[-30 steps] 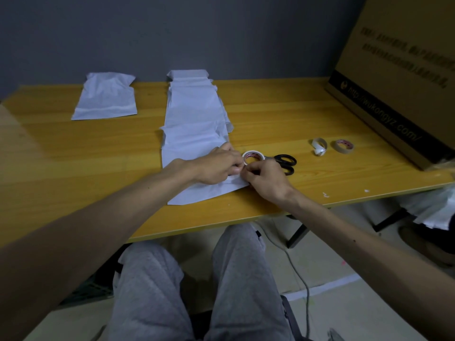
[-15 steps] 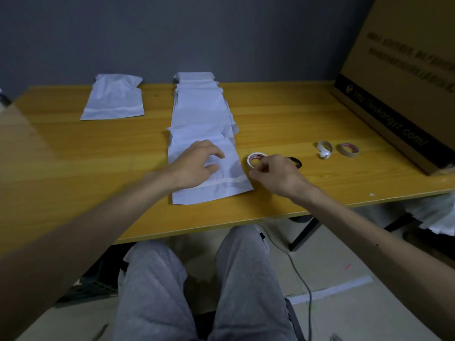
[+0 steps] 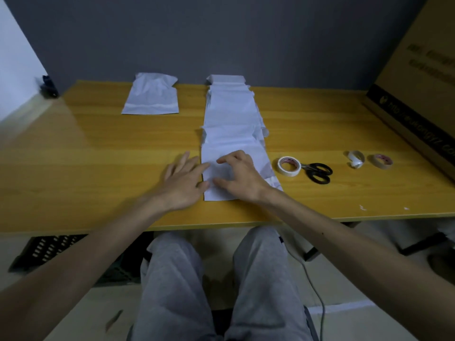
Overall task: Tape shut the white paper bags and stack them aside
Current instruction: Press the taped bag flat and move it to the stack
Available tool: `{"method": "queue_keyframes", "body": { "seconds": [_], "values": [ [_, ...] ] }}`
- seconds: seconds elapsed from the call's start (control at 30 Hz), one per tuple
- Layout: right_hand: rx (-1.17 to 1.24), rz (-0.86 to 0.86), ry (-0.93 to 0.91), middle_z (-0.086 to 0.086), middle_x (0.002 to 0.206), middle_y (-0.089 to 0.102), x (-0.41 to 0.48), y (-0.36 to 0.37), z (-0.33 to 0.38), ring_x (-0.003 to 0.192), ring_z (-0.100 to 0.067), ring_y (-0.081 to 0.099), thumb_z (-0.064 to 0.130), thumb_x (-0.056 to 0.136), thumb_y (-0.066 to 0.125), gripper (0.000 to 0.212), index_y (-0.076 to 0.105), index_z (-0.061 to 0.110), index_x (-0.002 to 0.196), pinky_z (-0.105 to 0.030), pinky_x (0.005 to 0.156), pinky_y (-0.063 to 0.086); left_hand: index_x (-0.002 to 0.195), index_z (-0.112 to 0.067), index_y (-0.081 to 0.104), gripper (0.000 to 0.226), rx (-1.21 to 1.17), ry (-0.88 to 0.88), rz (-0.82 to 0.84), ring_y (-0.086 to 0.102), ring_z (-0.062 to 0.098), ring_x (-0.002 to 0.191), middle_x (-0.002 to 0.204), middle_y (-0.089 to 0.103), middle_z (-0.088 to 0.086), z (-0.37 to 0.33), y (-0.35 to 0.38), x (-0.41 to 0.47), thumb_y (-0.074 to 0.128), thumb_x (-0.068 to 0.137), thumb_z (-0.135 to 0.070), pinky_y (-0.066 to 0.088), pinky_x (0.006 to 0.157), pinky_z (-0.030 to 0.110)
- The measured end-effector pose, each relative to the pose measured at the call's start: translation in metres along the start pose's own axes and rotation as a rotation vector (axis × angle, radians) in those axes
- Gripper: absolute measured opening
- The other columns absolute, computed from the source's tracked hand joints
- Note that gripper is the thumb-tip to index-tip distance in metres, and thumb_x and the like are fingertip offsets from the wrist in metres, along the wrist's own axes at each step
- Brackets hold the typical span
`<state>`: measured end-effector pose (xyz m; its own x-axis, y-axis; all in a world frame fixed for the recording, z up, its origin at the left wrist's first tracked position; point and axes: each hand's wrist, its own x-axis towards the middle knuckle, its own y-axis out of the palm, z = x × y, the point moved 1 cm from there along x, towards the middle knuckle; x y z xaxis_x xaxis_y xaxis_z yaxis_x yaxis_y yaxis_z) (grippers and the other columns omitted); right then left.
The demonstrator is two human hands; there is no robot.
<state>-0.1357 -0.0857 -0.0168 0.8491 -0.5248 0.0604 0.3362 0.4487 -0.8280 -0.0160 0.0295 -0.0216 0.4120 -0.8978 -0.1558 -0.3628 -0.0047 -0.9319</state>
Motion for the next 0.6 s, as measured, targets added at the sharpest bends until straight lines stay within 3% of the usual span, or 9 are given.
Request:
{"method": "queue_keyframes", "body": {
  "seconds": [0.17, 0.37, 0.6],
  "values": [
    [-0.061, 0.014, 0.041, -0.009, 0.129, 0.04, -0.001, 0.009, 0.005, 0.124, -0.028, 0.03, 0.037, 0.089, 0.062, 0.052, 0.048, 0.017, 0.134, -0.033, 0.107, 0.027, 0.15, -0.039, 0.021, 0.052, -0.064, -0.085, 0.034, -0.022, 0.016, 0.145, 0.162, -0.003, -0.004, 0.0, -0.003, -0.001, 0.038, 0.101, -0.041, -0.004, 0.119, 0.045],
    [-0.077, -0.008, 0.104, -0.008, 0.128, 0.042, 0.006, 0.011, 0.01, 0.124, -0.026, 0.031, 0.043, 0.087, 0.062, 0.05, 0.052, 0.019, 0.13, -0.034, 0.107, 0.028, 0.15, -0.03, 0.025, 0.051, -0.149, -0.122, 0.021, -0.021, 0.018, 0.146, 0.162, 0.0, 0.003, -0.004, -0.005, 0.006, 0.04, 0.101, -0.03, -0.004, 0.119, 0.045],
    [-0.132, -0.036, 0.16, -0.006, 0.137, 0.027, 0.007, 0.018, 0.013, 0.13, -0.027, 0.022, 0.043, 0.084, 0.063, 0.057, 0.045, 0.02, 0.133, -0.035, 0.107, 0.022, 0.154, -0.031, 0.006, 0.052, 0.132, -0.051, -0.003, -0.032, 0.021, 0.142, 0.159, -0.021, 0.002, -0.001, 0.007, 0.003, 0.021, 0.104, -0.035, -0.016, 0.114, 0.05]
  ]
}}
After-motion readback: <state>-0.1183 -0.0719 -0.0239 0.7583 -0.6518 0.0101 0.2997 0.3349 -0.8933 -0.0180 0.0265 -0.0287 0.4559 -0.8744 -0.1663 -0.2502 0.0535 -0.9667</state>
